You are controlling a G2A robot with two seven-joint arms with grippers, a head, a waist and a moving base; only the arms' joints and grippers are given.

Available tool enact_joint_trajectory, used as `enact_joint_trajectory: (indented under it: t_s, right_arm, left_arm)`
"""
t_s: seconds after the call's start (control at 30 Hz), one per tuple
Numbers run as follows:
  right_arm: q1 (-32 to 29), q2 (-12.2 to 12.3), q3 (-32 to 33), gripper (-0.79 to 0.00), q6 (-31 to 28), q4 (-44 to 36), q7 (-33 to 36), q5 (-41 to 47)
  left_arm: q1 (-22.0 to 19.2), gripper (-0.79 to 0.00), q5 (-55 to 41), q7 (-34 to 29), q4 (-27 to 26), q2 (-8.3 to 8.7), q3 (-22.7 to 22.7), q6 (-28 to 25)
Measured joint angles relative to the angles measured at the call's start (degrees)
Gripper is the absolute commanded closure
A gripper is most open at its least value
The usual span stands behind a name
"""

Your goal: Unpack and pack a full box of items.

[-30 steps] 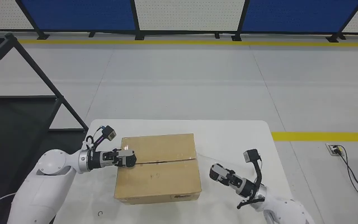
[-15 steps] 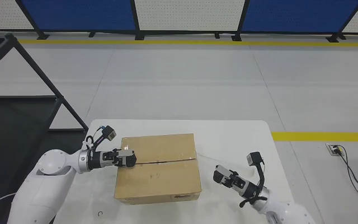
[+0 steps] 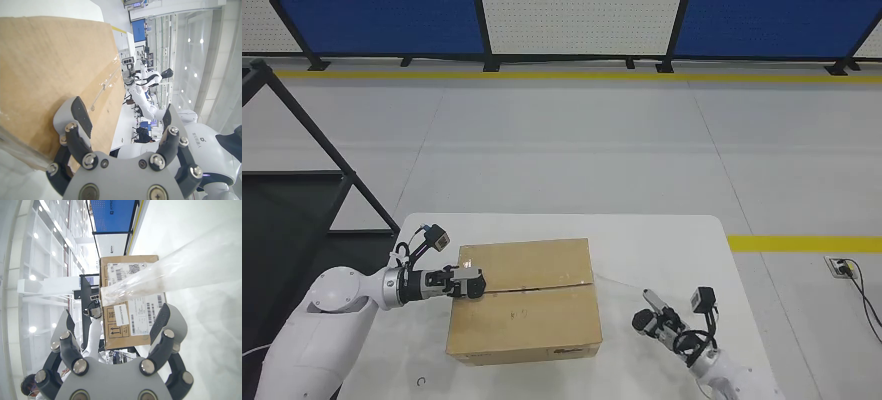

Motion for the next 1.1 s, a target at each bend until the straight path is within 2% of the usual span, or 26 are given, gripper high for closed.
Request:
enact_joint_trajectory:
  t_s: [0.2, 0.33, 0.63, 0.87, 1.1]
  right_arm:
    - [3.42, -1.91, -4.79, -0.785, -5.62, 7.13, -5.63, 2.31]
    - [4.68, -3.18, -6.74, -0.785, -11.88, 11.18, -10.17, 4.07]
    - [4.63, -4.64, -6.33, -0.785, -21.06, 13.98, -18.65, 6.04]
    - [4.55, -4.80, -4.04, -0.785, -23.60, 12.72, -19.14, 6.87]
    - [5.03, -4.92, -2.56, -0.785, -22.55, 10.15, -19.46, 5.46]
  left_arm:
    - [0.00, -0.785, 0.00, 0.00, 0.00, 0.00, 0.00, 0.00]
    - [0.00, -0.785, 0.00, 0.00, 0.00, 0.00, 0.00, 0.00]
    - [0.00, -0.785, 0.00, 0.00, 0.00, 0.00, 0.00, 0.00]
    - [0.00, -0.785, 0.00, 0.00, 0.00, 0.00, 0.00, 0.00]
    - [0.00, -0.785, 0.00, 0.00, 0.00, 0.00, 0.00, 0.00]
